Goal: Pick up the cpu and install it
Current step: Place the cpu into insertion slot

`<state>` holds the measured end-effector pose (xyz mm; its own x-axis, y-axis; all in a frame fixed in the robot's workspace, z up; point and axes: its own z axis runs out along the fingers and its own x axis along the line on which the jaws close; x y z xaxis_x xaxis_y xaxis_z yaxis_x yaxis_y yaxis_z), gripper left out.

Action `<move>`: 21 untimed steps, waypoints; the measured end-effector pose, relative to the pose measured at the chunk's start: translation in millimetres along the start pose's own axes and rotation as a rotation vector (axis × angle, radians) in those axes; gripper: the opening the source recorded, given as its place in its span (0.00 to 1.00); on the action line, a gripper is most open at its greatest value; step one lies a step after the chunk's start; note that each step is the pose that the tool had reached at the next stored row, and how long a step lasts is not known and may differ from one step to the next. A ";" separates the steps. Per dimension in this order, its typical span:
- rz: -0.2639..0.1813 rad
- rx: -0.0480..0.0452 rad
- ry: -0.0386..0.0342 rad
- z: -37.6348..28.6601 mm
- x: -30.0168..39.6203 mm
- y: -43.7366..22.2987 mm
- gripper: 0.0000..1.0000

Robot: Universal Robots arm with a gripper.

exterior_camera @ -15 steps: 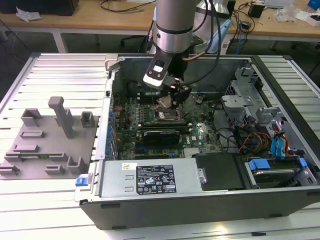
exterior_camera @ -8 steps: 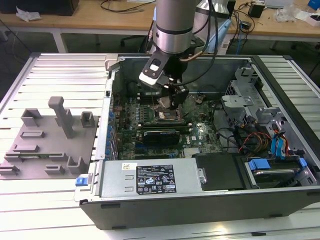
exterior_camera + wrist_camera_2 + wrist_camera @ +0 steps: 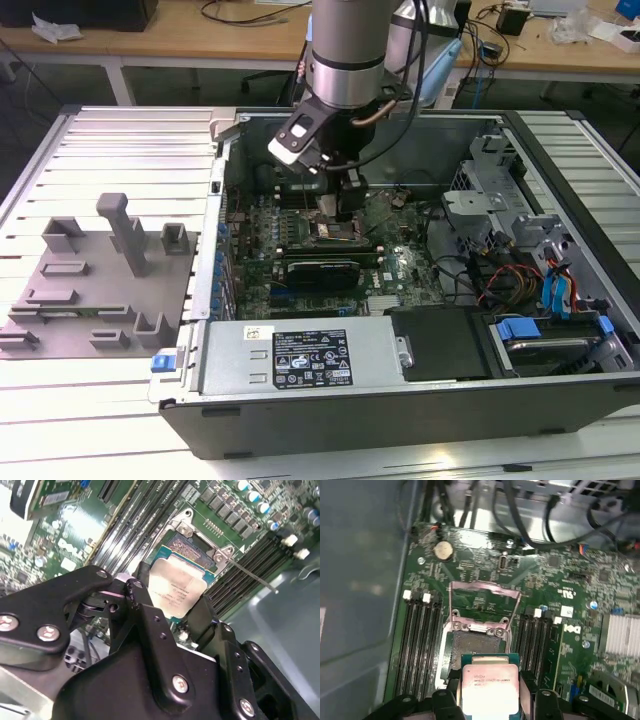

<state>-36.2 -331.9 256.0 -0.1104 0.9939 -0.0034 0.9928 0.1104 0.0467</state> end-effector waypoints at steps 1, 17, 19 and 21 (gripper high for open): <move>0.017 0.0001 -0.0008 0.2 0.0 0.0 0.55; 0.062 0.0002 -0.0029 6.6 0.0 -0.4 0.55; 0.062 0.0001 -0.0027 8.3 0.1 -0.4 0.55; 0.062 0.0002 -0.0029 13.5 0.1 -0.7 0.55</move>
<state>-36.3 -331.9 242.5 -0.0481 0.9988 -0.0034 0.9977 0.0483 0.0467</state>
